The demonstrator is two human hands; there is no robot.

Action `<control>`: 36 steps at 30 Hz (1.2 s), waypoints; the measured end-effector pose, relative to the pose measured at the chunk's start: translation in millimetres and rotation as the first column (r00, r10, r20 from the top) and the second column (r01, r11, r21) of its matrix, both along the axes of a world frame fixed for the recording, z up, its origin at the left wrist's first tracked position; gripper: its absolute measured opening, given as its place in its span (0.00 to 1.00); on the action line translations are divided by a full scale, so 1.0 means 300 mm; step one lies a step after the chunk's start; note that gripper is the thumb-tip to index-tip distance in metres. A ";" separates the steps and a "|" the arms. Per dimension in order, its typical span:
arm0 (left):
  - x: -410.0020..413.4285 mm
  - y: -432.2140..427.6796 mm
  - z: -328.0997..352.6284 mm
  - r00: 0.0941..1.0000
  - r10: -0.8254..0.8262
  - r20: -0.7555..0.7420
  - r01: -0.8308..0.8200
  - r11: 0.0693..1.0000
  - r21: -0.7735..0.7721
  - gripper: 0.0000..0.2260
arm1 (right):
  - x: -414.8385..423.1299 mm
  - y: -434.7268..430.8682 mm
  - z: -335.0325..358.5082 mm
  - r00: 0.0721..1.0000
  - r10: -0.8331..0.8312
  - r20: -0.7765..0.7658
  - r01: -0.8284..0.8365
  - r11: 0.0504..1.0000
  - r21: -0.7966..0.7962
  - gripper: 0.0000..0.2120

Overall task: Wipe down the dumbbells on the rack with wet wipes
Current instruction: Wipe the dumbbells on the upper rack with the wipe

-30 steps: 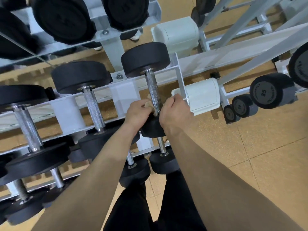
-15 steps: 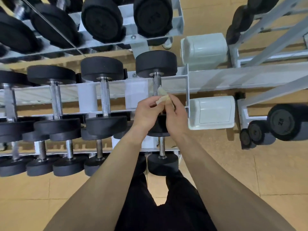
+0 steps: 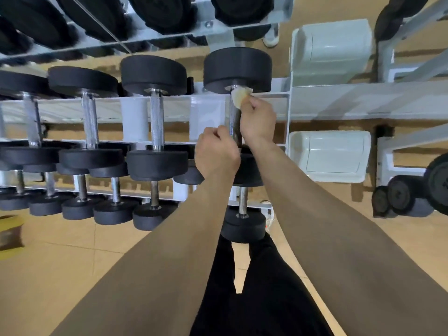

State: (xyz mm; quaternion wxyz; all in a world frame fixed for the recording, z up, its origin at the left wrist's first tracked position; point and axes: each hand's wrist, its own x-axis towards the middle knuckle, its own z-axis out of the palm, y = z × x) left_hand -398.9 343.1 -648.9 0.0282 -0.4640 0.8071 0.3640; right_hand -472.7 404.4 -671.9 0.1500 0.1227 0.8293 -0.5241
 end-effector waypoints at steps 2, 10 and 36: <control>0.000 0.002 -0.001 1.000 -0.003 -0.001 0.003 1.000 -0.027 0.13 | 0.019 0.007 -0.014 0.997 0.065 -0.038 -0.063 0.997 0.053 0.18; -0.004 0.013 0.010 0.998 -0.063 -0.008 0.062 0.992 -0.107 0.12 | 0.066 0.140 -0.009 0.786 0.585 0.201 -0.619 0.738 0.269 0.17; -0.009 0.010 0.015 0.993 -0.090 0.071 0.098 0.988 -0.115 0.11 | 0.068 0.107 0.011 0.862 0.478 0.168 -0.505 0.840 0.201 0.20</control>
